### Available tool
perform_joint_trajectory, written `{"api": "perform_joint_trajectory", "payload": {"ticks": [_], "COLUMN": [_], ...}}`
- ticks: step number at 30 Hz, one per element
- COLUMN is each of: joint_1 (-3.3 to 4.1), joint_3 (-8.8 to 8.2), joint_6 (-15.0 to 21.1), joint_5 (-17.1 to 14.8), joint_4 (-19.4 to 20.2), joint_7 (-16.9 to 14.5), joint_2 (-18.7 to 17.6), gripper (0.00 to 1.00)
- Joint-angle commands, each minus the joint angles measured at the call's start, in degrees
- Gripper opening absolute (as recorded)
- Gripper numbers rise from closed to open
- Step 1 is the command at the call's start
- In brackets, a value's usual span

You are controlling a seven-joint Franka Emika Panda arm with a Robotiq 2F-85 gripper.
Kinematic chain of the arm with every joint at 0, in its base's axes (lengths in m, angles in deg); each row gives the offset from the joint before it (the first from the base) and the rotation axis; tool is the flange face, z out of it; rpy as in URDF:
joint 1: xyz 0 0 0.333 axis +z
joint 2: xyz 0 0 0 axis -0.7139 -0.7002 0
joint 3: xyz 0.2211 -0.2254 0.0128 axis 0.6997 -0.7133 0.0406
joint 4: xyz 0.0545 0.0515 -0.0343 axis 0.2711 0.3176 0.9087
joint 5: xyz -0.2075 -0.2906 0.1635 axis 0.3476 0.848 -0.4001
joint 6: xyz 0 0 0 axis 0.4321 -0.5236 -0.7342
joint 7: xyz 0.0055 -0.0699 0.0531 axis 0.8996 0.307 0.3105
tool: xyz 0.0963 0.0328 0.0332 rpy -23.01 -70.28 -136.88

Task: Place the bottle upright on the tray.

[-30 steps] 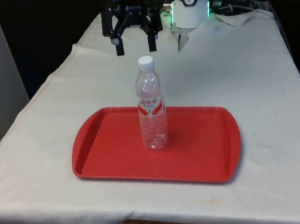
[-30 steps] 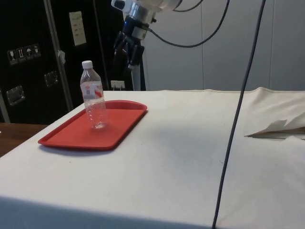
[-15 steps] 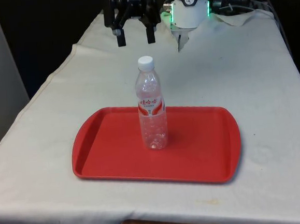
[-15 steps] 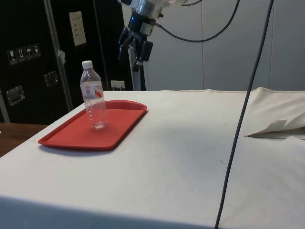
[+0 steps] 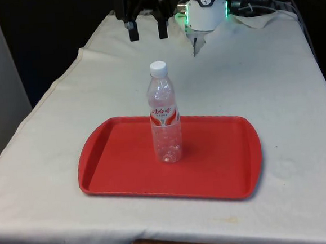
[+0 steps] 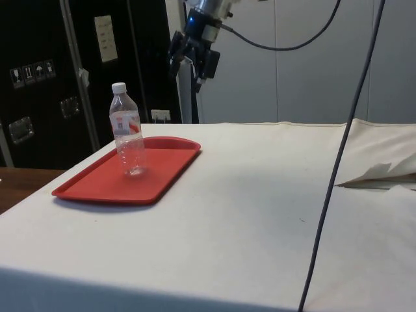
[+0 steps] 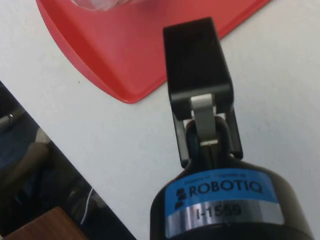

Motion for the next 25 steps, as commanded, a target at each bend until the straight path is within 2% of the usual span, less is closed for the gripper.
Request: {"api": "perform_joint_trajectory", "payload": {"ticks": [1,5,6,7,14,15,16,19,25], "joint_1": [0.0,-0.06,0.0,-0.06,-0.11,0.0,-0.11,-0.11,0.0], "joint_3": [-0.23,-0.34,-0.23,-0.4,-0.69,-0.57,-0.74,-0.8,-0.8], "joint_6": [0.7,0.6,0.0,0.5,0.3,-0.1,0.3,0.3,-0.2], "joint_5": [1.5,2.9,1.9,3.7,6.0,4.8,6.2,6.4,5.3], "joint_4": [0.6,1.3,1.0,1.7,2.9,2.4,3.1,3.6,3.8], "joint_7": [0.1,-0.3,-0.4,-0.5,-1.4,-1.5,-1.6,-2.4,-4.1], "joint_2": [0.4,1.4,1.3,1.9,3.6,3.3,3.8,4.4,4.9], "gripper": [1.0,1.0,1.0,1.0,1.0,1.0,1.0,1.0,1.0]}}
